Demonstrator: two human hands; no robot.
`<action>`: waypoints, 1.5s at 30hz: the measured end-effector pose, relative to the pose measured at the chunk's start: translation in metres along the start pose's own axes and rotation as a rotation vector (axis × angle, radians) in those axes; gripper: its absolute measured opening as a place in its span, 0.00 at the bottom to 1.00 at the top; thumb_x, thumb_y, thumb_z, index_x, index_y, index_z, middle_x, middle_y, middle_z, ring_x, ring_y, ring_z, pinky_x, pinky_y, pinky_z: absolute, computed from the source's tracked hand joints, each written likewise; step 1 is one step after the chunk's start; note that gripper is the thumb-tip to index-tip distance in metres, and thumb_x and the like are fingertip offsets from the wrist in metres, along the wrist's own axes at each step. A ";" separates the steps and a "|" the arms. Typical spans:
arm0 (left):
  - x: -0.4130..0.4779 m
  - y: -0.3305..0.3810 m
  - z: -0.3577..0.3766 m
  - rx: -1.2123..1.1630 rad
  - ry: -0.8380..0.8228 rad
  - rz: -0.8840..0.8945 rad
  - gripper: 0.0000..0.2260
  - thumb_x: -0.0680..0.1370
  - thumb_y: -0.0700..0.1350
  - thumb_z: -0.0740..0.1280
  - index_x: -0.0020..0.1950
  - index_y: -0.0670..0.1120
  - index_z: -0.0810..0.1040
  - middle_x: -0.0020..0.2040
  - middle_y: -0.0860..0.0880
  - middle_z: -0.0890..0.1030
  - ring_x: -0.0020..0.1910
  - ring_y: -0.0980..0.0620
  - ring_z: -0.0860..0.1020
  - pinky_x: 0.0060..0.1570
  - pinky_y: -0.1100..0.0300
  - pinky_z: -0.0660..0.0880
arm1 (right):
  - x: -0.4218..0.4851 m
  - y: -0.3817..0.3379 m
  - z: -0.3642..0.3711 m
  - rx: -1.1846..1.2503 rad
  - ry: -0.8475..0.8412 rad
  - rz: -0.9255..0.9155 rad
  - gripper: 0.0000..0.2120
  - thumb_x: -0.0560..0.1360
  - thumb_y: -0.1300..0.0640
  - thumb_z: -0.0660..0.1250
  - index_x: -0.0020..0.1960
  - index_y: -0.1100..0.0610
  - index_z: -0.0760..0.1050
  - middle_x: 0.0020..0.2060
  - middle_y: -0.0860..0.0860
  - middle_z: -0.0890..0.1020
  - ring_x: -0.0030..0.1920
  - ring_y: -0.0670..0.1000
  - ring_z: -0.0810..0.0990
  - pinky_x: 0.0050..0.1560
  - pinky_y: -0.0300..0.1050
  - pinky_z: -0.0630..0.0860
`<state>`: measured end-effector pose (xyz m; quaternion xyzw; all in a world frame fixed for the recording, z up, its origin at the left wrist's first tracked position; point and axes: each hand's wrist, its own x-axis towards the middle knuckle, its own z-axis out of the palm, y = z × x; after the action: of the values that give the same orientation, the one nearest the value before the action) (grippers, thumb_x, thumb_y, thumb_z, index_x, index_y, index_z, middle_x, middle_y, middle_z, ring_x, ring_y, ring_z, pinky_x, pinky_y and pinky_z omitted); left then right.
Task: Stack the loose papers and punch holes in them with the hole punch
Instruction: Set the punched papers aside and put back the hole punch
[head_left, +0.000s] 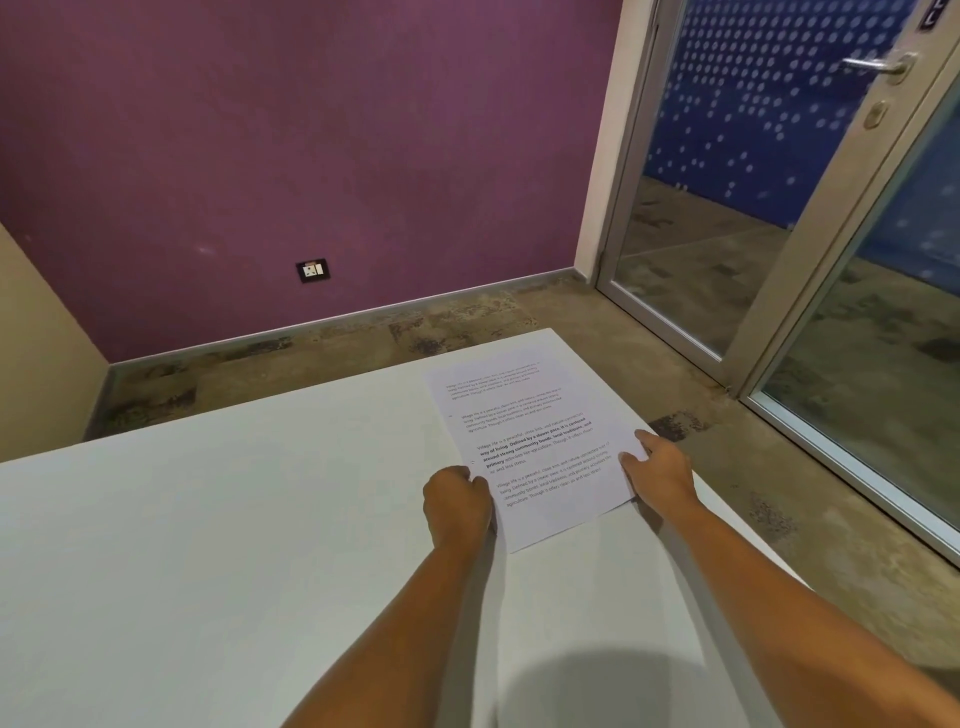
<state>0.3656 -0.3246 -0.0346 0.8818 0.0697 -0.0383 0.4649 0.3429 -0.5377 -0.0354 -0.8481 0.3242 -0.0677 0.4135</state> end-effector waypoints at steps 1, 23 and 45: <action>0.000 0.000 0.000 0.001 0.000 0.001 0.19 0.71 0.32 0.59 0.27 0.46 0.53 0.26 0.50 0.55 0.27 0.51 0.53 0.27 0.59 0.51 | 0.002 0.000 0.001 -0.014 -0.003 0.001 0.25 0.76 0.60 0.63 0.71 0.62 0.63 0.70 0.59 0.68 0.69 0.59 0.68 0.69 0.52 0.66; -0.115 -0.051 -0.038 0.594 -0.165 0.220 0.10 0.75 0.44 0.59 0.52 0.42 0.73 0.59 0.47 0.73 0.62 0.47 0.69 0.54 0.57 0.69 | -0.137 0.061 -0.004 -0.451 -0.043 -0.178 0.26 0.79 0.50 0.55 0.74 0.60 0.56 0.75 0.56 0.58 0.76 0.54 0.55 0.75 0.47 0.53; -0.340 -0.188 -0.232 0.708 -0.271 -0.025 0.18 0.75 0.50 0.61 0.63 0.43 0.72 0.67 0.47 0.68 0.66 0.48 0.68 0.58 0.55 0.69 | -0.423 0.037 0.022 -0.705 -0.576 -0.417 0.28 0.79 0.45 0.53 0.75 0.54 0.51 0.77 0.54 0.49 0.77 0.54 0.48 0.74 0.54 0.56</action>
<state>0.0005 -0.0581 -0.0116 0.9738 0.0007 -0.1820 0.1360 0.0026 -0.2835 -0.0129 -0.9672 0.0236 0.2019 0.1522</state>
